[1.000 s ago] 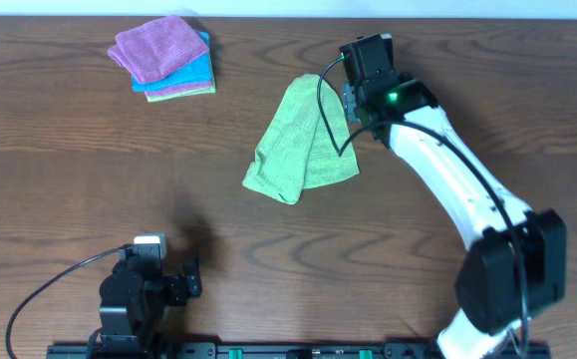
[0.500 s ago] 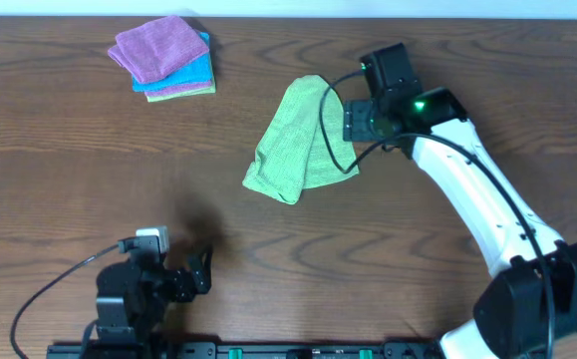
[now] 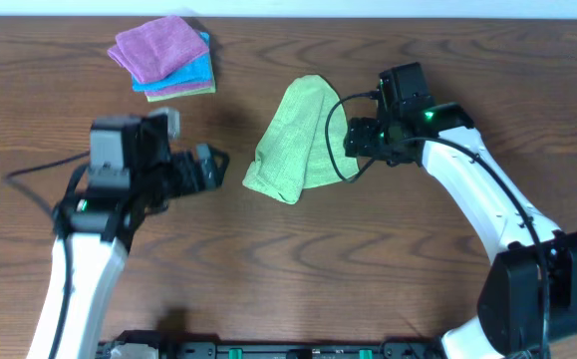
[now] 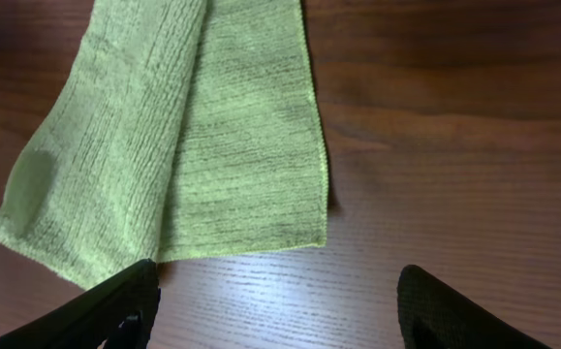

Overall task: Fold the cloth
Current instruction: 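Reach the left gripper to the cloth's left edge and grasp it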

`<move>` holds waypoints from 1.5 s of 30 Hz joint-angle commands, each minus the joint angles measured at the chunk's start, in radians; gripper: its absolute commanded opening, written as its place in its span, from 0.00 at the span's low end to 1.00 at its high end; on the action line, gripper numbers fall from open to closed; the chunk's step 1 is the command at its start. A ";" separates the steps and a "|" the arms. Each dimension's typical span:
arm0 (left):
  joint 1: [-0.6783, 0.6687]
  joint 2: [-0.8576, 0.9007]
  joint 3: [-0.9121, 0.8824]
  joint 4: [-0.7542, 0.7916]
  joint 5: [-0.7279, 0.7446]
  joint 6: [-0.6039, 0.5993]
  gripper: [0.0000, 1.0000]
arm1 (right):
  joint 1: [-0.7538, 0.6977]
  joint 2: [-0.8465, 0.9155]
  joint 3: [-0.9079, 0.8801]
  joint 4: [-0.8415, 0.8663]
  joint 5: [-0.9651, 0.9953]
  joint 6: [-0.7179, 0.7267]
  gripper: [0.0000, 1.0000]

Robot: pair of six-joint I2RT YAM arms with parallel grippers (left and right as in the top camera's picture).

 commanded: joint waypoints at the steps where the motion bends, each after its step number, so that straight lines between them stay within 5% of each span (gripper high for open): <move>1: -0.003 0.107 0.014 0.064 0.112 -0.240 0.95 | -0.001 0.002 -0.006 0.001 -0.019 0.013 0.79; 16: -0.085 0.576 0.014 0.437 0.335 -0.454 0.95 | -0.001 0.002 -0.005 -0.004 -0.019 0.013 0.79; 43: -0.193 0.629 0.012 0.468 0.158 -0.380 1.00 | -0.001 0.002 -0.006 -0.041 -0.019 0.013 0.78; 45: -0.204 0.629 0.012 0.469 0.148 -0.366 0.91 | -0.001 0.002 -0.006 -0.041 -0.019 0.013 0.78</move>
